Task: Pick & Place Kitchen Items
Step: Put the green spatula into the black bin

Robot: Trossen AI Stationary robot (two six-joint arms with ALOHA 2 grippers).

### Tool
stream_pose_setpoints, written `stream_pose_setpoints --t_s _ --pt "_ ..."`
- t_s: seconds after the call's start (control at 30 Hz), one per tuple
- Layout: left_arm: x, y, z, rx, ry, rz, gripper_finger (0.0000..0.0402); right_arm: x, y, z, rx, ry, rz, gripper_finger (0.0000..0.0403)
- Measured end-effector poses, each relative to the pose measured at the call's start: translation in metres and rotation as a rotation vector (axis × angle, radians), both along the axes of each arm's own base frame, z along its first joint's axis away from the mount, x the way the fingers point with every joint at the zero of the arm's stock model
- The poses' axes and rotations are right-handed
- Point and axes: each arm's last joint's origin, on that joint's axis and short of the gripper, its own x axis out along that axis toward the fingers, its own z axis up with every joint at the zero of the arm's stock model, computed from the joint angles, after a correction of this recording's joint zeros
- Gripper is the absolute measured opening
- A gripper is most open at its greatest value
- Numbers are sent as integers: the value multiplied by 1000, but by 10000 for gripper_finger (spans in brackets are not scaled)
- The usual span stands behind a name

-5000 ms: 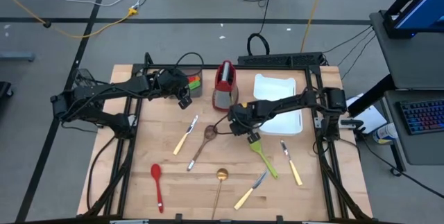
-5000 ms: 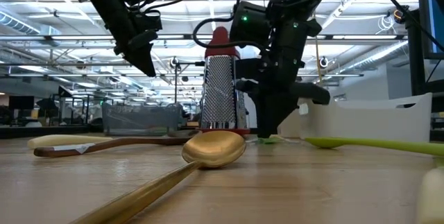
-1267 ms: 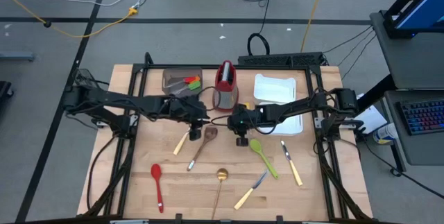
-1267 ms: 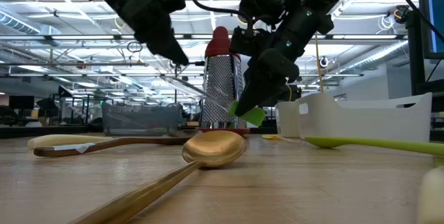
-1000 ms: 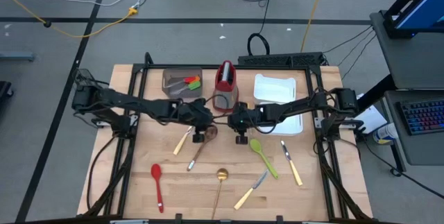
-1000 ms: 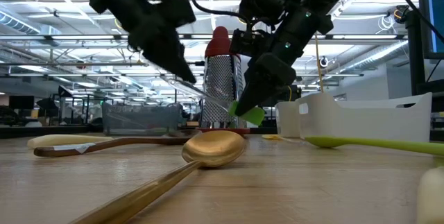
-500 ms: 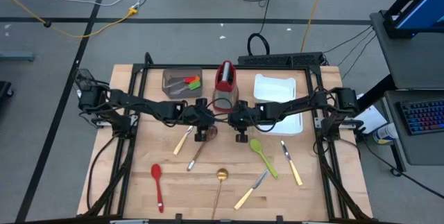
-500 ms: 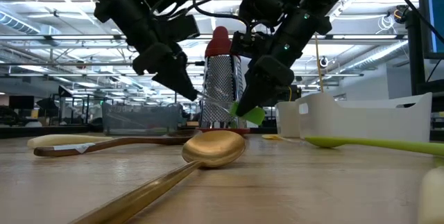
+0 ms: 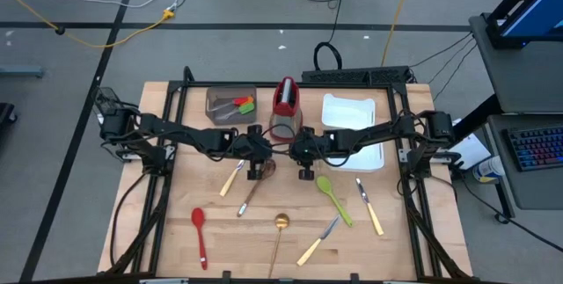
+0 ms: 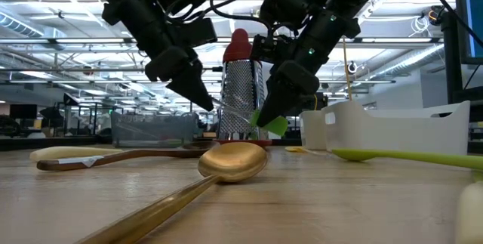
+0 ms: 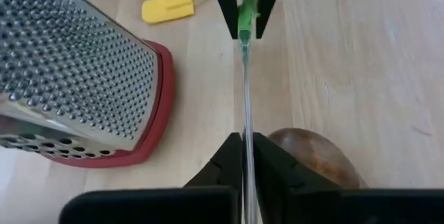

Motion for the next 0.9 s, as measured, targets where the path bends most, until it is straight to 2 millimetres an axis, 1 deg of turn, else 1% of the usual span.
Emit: stream_pose_setpoints --t_s 0.17,0.23,0.43,0.6,0.77,0.9 --pt "-3 0 -3 -36 32 42 7 0 1 0 2 -1 0 100" --pt "-6 -1 -5 -50 67 57 10 0 1 0 2 -1 2 116" --pt "-17 -12 -6 -81 159 72 6 0 3 0 1 0 8 158" --pt "-29 -21 7 -28 177 105 9 0 3 0 0 -1 5 173" --pt "-51 -25 25 18 211 161 9 0 3 0 5 -1 0 170" --pt "-73 -24 39 114 232 255 7 0 3 0 4 -3 -1 170"
